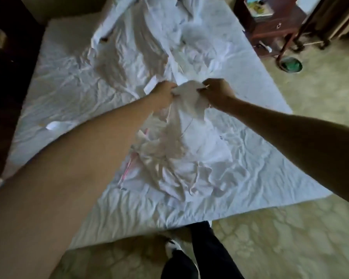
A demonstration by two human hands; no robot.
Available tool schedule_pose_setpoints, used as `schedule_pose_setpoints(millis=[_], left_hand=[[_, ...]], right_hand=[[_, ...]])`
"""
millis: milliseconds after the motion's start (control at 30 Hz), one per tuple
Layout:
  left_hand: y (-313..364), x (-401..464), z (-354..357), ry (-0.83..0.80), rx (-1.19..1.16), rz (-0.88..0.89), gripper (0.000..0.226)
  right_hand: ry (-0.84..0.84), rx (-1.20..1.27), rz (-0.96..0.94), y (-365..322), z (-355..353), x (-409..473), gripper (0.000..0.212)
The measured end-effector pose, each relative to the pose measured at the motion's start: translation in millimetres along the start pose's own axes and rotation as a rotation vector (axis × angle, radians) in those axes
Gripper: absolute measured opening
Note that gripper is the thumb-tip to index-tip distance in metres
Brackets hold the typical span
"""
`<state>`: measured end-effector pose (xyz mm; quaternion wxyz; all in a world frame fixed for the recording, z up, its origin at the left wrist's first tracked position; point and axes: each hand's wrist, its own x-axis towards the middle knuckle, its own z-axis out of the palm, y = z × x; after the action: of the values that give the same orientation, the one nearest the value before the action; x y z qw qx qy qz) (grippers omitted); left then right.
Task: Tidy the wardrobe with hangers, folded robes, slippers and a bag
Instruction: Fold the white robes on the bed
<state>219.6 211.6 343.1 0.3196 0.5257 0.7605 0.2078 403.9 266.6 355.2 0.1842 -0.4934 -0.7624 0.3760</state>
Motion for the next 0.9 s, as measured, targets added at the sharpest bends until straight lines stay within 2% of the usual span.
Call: schedule_pose_setpoints(millis=[67,133,233,367,433,533,700,833,900], left_hand=[[-64,1,68,-0.092,0.161,-0.082,0.012],[-114,3,116,-0.15,0.207,-0.145,0.024],[-162,-1,170,-0.23,0.265,-0.201,0.034],[-194,-3,216,-0.548,0.306,-0.4,0.057],[-195,6,219,-0.646,0.335,-0.497,0.064],[-183,40,216,-0.525,0.185,-0.56,0.087],[-110,106,257,-0.402,0.152,-0.406,0.095],[-86,134,331,-0.246,0.18,-0.283,0.067],[-86,150,356,-0.131,0.186,-0.272,0.061]], right_hand=[[-0.179,-0.04,0.076,65,38,-20,0.021],[-0.277,-0.04,0.114,119,70,-25,0.018],[-0.298,-0.062,0.138,189,105,-32,0.011],[-0.289,-0.136,0.236,274,113,-31,0.016],[-0.281,-0.165,0.283,310,96,-24,0.019],[-0.266,-0.212,0.334,351,59,-7,0.021],[-0.272,-0.286,0.333,400,29,27,0.023],[-0.299,-0.259,0.298,425,45,53,0.02],[-0.308,-0.229,0.256,433,62,63,0.018]])
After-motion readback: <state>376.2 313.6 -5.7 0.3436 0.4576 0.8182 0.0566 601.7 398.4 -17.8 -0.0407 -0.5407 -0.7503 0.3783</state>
